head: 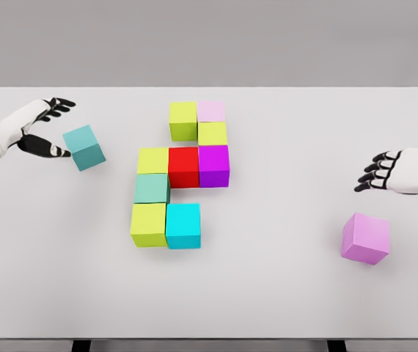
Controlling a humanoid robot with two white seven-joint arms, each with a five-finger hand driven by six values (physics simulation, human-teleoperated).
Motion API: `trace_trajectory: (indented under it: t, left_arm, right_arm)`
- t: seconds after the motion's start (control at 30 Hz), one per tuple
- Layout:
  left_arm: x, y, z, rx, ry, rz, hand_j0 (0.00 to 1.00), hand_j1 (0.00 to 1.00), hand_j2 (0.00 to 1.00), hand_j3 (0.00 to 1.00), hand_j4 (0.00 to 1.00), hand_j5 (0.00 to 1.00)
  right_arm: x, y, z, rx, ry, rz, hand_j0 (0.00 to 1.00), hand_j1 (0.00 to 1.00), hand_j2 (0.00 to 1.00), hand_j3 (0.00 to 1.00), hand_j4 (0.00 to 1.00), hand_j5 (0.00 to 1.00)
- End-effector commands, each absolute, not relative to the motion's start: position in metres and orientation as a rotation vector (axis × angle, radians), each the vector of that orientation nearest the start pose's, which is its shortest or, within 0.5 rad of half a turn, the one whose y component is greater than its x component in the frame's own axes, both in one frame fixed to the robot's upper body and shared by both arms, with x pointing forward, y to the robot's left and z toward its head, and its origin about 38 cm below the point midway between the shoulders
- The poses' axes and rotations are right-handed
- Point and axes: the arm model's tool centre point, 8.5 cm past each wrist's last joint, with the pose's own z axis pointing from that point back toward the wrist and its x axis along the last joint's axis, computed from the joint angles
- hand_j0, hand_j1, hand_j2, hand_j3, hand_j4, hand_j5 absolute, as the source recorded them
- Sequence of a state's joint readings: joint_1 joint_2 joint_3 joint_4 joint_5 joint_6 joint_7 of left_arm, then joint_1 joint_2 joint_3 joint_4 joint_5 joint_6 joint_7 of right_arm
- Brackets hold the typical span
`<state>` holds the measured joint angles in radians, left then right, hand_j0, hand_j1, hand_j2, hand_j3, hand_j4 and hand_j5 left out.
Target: Assemble the squares on the desktop into the number 2
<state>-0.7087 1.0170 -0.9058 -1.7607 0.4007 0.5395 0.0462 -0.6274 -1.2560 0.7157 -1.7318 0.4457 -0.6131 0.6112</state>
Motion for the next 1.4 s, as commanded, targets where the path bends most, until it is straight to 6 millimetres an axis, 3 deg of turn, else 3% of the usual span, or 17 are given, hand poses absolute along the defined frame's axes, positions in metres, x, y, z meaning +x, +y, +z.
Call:
trace_trajectory:
  t: [0.0, 0.13, 0.33, 0.6, 0.83, 1.13, 1.37]
  left_arm:
    - [0.430, 0.331, 0.213, 0.554, -1.150, -0.896, 0.89, 0.89, 0.89, 0.89, 0.89, 0.89]
    - [0.427, 0.328, 0.203, 0.546, -1.127, -0.915, 0.89, 0.89, 0.89, 0.89, 0.89, 0.89]
    - [0.422, 0.322, 0.190, 0.527, -1.109, -0.941, 0.90, 0.90, 0.90, 0.90, 0.90, 0.90]
    - [0.424, 0.314, 0.184, 0.512, -1.110, -0.946, 0.91, 0.91, 0.91, 0.91, 0.91, 0.91]
    - [0.435, 0.317, 0.173, 0.537, -1.095, -0.928, 0.91, 0.91, 0.91, 0.91, 0.91, 0.91]
    - [0.436, 0.313, 0.172, 0.540, -1.098, -0.934, 0.91, 0.91, 0.91, 0.91, 0.91, 0.91]
    - [0.443, 0.315, 0.159, 0.543, -1.073, -0.911, 0.91, 0.91, 0.91, 0.91, 0.91, 0.91]
  right_arm:
    - [0.362, -0.369, 0.249, 0.686, 1.222, -3.310, 1.00, 1.00, 1.00, 1.00, 1.00, 1.00]
    - [0.362, -0.361, 0.238, 0.636, 1.236, -3.309, 1.00, 1.00, 1.00, 1.00, 1.00, 1.00]
    - [0.352, -0.352, 0.205, 0.501, 1.168, -3.347, 1.00, 1.00, 1.00, 1.00, 1.00, 1.00]
    - [0.349, -0.354, 0.193, 0.479, 1.099, -3.366, 1.00, 1.00, 1.00, 1.00, 1.00, 1.00]
    - [0.348, -0.351, 0.193, 0.472, 1.100, -3.357, 1.00, 1.00, 1.00, 1.00, 1.00, 1.00]
    - [0.348, -0.346, 0.202, 0.484, 1.118, -3.331, 1.00, 1.00, 1.00, 1.00, 1.00, 1.00]
    - [0.342, -0.358, 0.207, 0.457, 1.138, -3.371, 1.00, 1.00, 1.00, 1.00, 1.00, 1.00]
